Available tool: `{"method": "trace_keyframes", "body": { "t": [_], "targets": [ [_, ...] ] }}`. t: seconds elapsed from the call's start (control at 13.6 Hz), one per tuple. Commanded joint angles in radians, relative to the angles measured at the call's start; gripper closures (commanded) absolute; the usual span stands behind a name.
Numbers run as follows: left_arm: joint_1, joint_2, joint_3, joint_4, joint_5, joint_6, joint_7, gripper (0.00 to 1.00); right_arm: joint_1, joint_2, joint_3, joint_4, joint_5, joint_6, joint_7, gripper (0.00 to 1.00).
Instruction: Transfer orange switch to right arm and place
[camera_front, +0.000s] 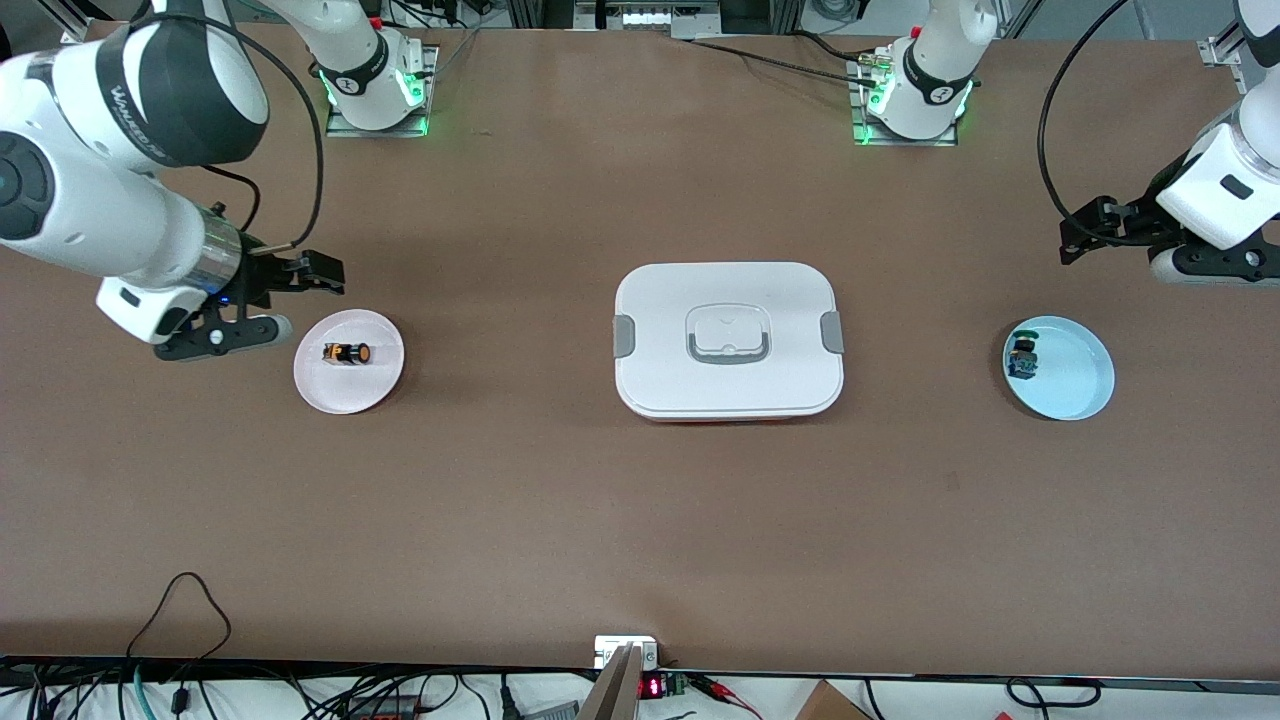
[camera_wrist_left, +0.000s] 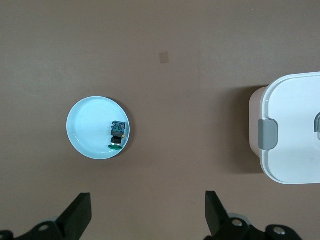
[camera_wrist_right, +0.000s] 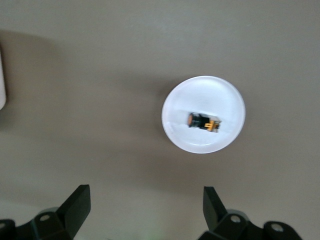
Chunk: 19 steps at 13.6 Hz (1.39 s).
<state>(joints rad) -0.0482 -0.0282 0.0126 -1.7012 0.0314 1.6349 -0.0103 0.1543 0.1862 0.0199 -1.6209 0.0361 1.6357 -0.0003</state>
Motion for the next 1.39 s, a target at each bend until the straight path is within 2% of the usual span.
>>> {"method": "trace_keyframes", "body": {
  "t": [0.0, 0.22, 0.37, 0.51, 0.59, 0.81, 1.03, 1.32],
  "targets": [
    [0.014, 0.001, -0.010, 0.020, -0.005, -0.020, 0.023, 0.00, -0.009, -0.017, -0.040, 0.019, -0.038, -0.008, 0.016, 0.00],
    [0.013, 0.001, -0.010, 0.020, -0.007, -0.021, 0.023, 0.00, -0.016, -0.017, -0.084, 0.119, -0.065, -0.025, 0.010, 0.00],
    [0.014, 0.001, -0.010, 0.020, -0.007, -0.020, 0.023, 0.00, -0.022, -0.017, -0.115, 0.160, -0.062, -0.094, 0.010, 0.00],
    [0.013, 0.001, -0.010, 0.020, -0.007, -0.021, 0.023, 0.00, -0.012, -0.017, -0.173, 0.196, -0.058, -0.144, 0.008, 0.00],
    [0.013, 0.001, -0.010, 0.020, -0.007, -0.021, 0.023, 0.00, -0.015, -0.019, -0.179, 0.202, -0.059, -0.160, 0.005, 0.00],
    [0.013, 0.001, -0.010, 0.020, -0.007, -0.021, 0.023, 0.00, -0.035, -0.042, -0.182, 0.136, -0.055, -0.146, -0.044, 0.00],
    [0.013, 0.001, -0.010, 0.020, -0.007, -0.021, 0.023, 0.00, -0.045, -0.154, -0.187, -0.066, -0.045, 0.046, -0.040, 0.00],
    [0.013, 0.001, -0.010, 0.020, -0.007, -0.021, 0.023, 0.00, -0.045, -0.172, -0.186, -0.071, -0.036, 0.027, 0.005, 0.00]
  ]
}}
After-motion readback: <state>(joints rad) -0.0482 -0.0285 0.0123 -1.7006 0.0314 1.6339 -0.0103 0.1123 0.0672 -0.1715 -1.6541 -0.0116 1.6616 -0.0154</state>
